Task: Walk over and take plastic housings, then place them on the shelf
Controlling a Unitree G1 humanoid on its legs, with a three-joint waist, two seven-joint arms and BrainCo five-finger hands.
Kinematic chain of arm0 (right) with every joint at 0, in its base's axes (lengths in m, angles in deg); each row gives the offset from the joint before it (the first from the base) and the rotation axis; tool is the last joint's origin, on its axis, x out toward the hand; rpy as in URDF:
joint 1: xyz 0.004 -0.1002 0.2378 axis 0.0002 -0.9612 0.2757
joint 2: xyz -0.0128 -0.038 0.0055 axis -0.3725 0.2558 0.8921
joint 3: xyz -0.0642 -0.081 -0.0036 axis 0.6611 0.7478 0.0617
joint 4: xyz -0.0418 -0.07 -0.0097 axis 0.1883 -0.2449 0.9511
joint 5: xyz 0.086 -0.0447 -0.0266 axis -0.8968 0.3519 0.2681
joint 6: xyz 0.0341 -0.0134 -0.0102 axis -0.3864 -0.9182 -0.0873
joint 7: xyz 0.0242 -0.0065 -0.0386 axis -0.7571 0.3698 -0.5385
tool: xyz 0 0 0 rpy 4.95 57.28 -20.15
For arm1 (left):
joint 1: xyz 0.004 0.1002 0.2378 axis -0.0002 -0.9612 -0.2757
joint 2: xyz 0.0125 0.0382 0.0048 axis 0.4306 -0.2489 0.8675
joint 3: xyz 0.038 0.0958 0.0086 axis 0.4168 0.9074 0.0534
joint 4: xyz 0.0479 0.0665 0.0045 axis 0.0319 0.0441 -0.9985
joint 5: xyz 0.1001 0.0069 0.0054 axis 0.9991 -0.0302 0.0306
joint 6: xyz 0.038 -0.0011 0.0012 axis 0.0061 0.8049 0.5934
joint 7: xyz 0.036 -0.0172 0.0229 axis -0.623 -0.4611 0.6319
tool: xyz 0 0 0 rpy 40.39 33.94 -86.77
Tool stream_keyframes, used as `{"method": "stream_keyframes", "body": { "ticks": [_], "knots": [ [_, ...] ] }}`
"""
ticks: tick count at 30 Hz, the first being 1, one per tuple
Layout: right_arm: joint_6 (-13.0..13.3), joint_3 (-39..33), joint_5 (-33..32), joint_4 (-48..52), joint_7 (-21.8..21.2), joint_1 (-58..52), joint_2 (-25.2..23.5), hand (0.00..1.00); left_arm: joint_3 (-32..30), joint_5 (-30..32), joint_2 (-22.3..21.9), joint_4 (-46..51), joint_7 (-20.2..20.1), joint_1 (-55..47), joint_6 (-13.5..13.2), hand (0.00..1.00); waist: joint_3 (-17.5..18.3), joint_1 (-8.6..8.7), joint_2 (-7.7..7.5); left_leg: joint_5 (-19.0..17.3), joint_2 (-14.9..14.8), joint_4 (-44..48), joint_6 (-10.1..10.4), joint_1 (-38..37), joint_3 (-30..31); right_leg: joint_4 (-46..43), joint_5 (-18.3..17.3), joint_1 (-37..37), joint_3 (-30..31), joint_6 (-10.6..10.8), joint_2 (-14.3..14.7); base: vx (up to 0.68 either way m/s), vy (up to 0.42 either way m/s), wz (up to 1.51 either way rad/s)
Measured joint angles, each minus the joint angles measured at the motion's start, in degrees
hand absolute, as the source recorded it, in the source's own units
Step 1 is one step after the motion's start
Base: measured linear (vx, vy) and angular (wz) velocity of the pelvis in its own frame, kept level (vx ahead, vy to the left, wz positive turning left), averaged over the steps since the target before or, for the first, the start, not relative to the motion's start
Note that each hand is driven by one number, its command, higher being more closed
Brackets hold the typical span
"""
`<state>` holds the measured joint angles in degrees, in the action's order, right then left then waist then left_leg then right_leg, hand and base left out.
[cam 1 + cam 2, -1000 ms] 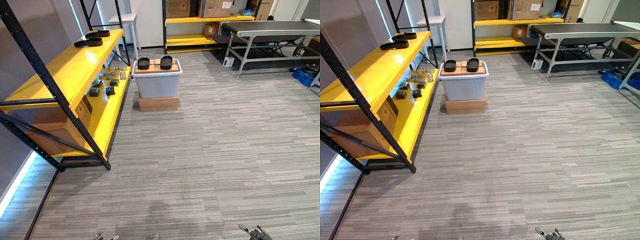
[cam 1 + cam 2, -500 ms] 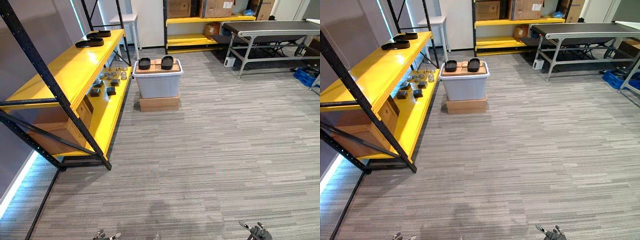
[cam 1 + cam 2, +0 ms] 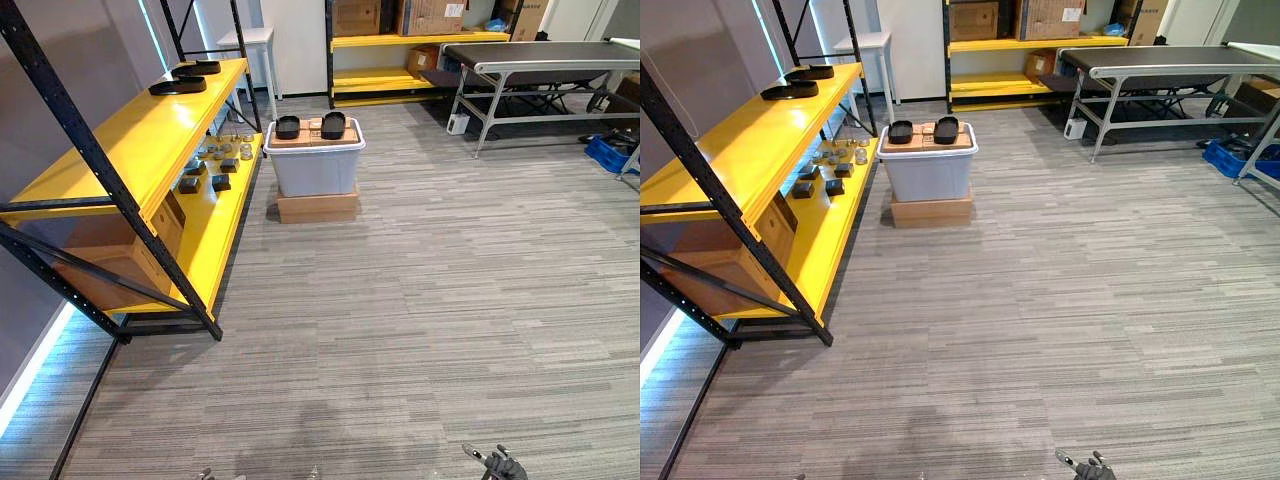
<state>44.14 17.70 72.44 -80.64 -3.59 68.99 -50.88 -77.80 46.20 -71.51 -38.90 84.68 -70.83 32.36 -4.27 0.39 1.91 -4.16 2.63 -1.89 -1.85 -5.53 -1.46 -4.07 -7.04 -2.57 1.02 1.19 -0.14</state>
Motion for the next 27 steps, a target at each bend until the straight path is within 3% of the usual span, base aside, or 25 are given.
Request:
{"method": "stream_keyframes", "body": {
  "ticks": [1,3,4,6,8,10,11,12,14,15,16,17,18,19,20,21,22,23,24,25,26,27],
  "knots": [
    [-0.01,-0.06,0.24,0.01,0.00,0.13,-0.17,0.00,0.76,0.00,-0.17,0.01,0.01,0.14,0.01,0.00,-0.11,0.02,-0.08,-0.86,0.33,1.38,-0.24,1.45,0.00,-2.33,-1.46,1.89,0.02,0.33,-0.37,0.06,0.012,0.03],
    [-0.10,-0.22,0.63,-0.01,0.04,-0.23,-0.89,0.00,1.92,0.01,-0.70,-0.04,0.02,0.33,0.21,0.00,-1.03,0.01,-0.37,-4.13,1.20,5.62,-1.00,2.85,0.16,-9.08,-5.51,3.69,-0.09,3.61,-1.45,0.12,0.031,0.04],
    [-0.11,-0.18,0.63,-0.01,0.01,-0.51,-1.73,0.00,3.32,0.01,-0.80,-0.07,0.03,0.40,0.43,0.00,-2.01,-0.12,0.00,-6.41,0.90,7.27,-2.20,1.93,0.30,-19.38,-6.70,6.75,0.48,5.51,-1.25,0.14,0.054,0.06],
    [-0.16,-0.09,0.66,-0.09,-0.02,-0.91,-3.21,0.00,4.75,0.06,-0.28,-0.09,0.04,0.88,0.50,0.00,-2.79,0.54,0.22,-7.68,0.36,7.64,-3.09,0.02,1.60,-30.24,-8.07,11.65,-0.20,5.06,-0.93,0.23,0.056,0.19],
    [-0.28,0.03,0.66,-0.22,-0.32,-1.10,-3.93,0.00,5.57,0.13,-0.01,-0.20,0.06,1.50,0.61,0.00,-3.00,0.59,0.53,-9.08,-0.87,7.22,-3.00,-2.02,1.63,-30.51,-9.06,15.22,-0.91,4.27,0.08,0.31,0.016,0.08],
    [-0.25,0.03,0.66,-1.12,-0.44,-0.93,-3.76,0.00,5.03,0.19,0.34,-0.61,0.07,2.64,0.64,0.00,-3.60,1.04,1.23,-10.54,-3.78,5.87,-2.23,-5.02,1.88,-24.70,-8.40,19.00,-3.44,3.22,2.18,0.40,-0.044,0.06],
    [-0.26,0.07,0.66,-1.33,-0.42,-1.02,-3.76,0.00,4.86,0.25,0.51,-0.63,0.12,3.24,0.62,0.00,-3.84,1.66,1.87,-10.86,-5.81,4.92,-1.74,-6.19,2.16,-20.90,-6.94,21.03,-4.55,1.88,3.93,0.52,-0.110,0.31],
    [-0.25,0.13,0.66,-1.33,-0.45,-1.52,-3.95,0.00,4.85,0.85,1.03,-0.61,0.11,3.70,0.57,0.00,-3.85,2.41,1.91,-11.24,-7.43,4.61,-0.89,-6.89,3.30,-13.86,-2.77,23.26,-5.32,0.49,5.34,0.67,-0.174,0.43],
    [-0.20,-0.21,0.67,-1.28,-0.43,-3.67,-3.66,0.00,4.44,1.40,1.33,-0.60,-0.05,4.28,0.55,0.00,-3.25,3.14,0.30,-13.12,-7.59,7.86,2.31,-7.74,5.19,-6.17,8.40,24.65,-4.63,-0.96,5.00,0.67,-0.201,0.49],
    [-0.19,-1.94,0.68,-1.28,-0.43,-4.97,-3.50,0.00,1.48,2.06,-0.19,-0.58,-0.10,4.32,0.56,0.00,-2.79,3.84,1.22,-13.79,-8.50,12.79,3.44,-7.65,7.35,-7.55,12.33,22.97,-5.72,-4.04,5.68,0.78,-0.222,0.44],
    [-0.05,-4.04,0.68,-0.67,-0.46,-5.41,-4.49,0.00,-1.91,2.43,-1.07,-0.28,-0.19,4.49,0.50,0.00,-2.83,3.84,1.74,-11.81,-9.17,21.70,6.15,-4.84,7.91,-8.35,9.82,20.79,-6.31,-5.50,6.13,0.79,-0.215,0.33],
    [-0.10,-4.68,0.68,-0.50,-0.52,-5.57,-4.93,0.00,-3.81,2.49,-1.52,-0.05,-0.21,4.47,0.54,0.00,-3.01,3.81,1.99,-9.82,-8.87,27.00,6.22,-3.24,7.82,-8.52,8.31,19.16,-6.35,-5.89,6.45,0.76,-0.181,0.16],
    [-0.17,-4.96,0.68,0.75,-0.57,-6.46,-5.88,0.00,-8.03,2.59,-2.41,0.24,-0.13,4.33,0.61,0.00,-3.42,3.54,2.23,-3.03,-8.91,40.14,7.77,0.74,7.93,-8.13,5.67,14.93,-6.21,-7.14,7.01,0.58,-0.145,0.12],
    [-0.17,-4.91,0.68,1.39,-0.57,-6.82,-6.35,0.00,-9.66,2.73,-2.73,0.63,-0.06,4.13,0.73,0.00,-3.85,3.40,2.08,0.03,-9.34,47.35,9.88,3.21,7.97,-7.66,4.44,12.28,-6.11,-7.59,7.32,0.80,-0.210,0.17],
    [-0.24,-4.81,0.68,1.86,-0.65,-6.92,-7.24,0.00,-10.99,3.13,-2.92,1.62,-0.10,3.82,0.93,0.00,-4.44,2.81,2.19,-0.20,-10.37,60.16,9.88,8.22,7.05,-5.93,2.99,6.68,-5.79,-8.72,8.20,0.75,-0.191,-0.01],
    [-0.26,-4.71,0.66,2.51,-0.62,-6.68,-8.10,0.00,-11.10,3.40,-2.89,2.45,-0.02,3.39,1.21,0.00,-4.97,1.26,1.52,-1.83,-11.85,67.92,7.86,13.42,3.94,-3.45,2.34,1.32,-4.14,-9.66,8.75,0.73,-0.176,-0.14],
    [-0.24,-4.60,0.66,2.81,-0.61,-6.28,-8.33,0.00,-11.12,3.40,-2.96,2.50,0.02,3.09,1.28,0.00,-5.11,0.50,1.22,-3.33,-12.26,69.62,6.22,15.93,2.19,-2.09,2.11,-0.85,-3.03,-10.00,8.73,0.57,-0.103,-0.46],
    [-0.24,-4.55,0.65,3.25,-0.52,-5.03,-8.36,0.00,-11.10,3.39,-3.40,2.51,-0.01,2.08,1.43,0.00,-5.22,-0.70,0.88,-6.49,-12.46,69.11,4.85,21.46,-0.83,0.29,1.47,-4.15,-1.01,-10.29,8.58,0.44,-0.058,-0.57],
    [-0.19,-4.58,0.65,3.33,-0.48,-3.88,-8.11,0.00,-10.95,3.31,-3.75,2.32,-0.06,1.31,1.49,0.00,-5.30,-1.42,0.80,-8.73,-11.72,65.41,4.77,25.21,-1.96,1.41,0.27,-5.89,0.66,-9.99,7.97,0.65,-0.008,-0.83],
    [-0.28,-4.52,0.66,2.24,-0.48,-1.28,-7.44,0.00,-9.54,3.16,-4.12,2.18,-0.18,-0.43,1.85,0.00,-5.53,-2.18,0.58,-10.17,-8.66,51.89,5.05,29.45,-1.05,1.70,-1.69,-7.74,2.94,-9.69,6.63,0.54,0.045,-0.78],
    [-0.29,-4.46,0.66,2.19,-0.48,-0.61,-7.20,0.00,-9.13,3.11,-4.35,2.15,-0.22,-1.06,1.88,0.00,-5.59,-2.83,0.42,-9.76,-7.54,45.33,4.90,30.74,-0.74,1.72,-2.79,-8.47,3.94,-9.42,5.98,0.66,0.101,-0.86],
    [-0.28,-4.28,0.71,2.30,-0.39,0.39,-6.67,0.00,-8.50,2.65,-4.92,2.21,-0.21,-2.67,1.87,0.00,-5.55,-3.62,0.55,-6.90,-6.43,31.09,4.43,32.89,0.12,1.75,-5.10,-10.00,6.10,-9.20,5.03,0.45,0.100,-0.66]
  ]
}}
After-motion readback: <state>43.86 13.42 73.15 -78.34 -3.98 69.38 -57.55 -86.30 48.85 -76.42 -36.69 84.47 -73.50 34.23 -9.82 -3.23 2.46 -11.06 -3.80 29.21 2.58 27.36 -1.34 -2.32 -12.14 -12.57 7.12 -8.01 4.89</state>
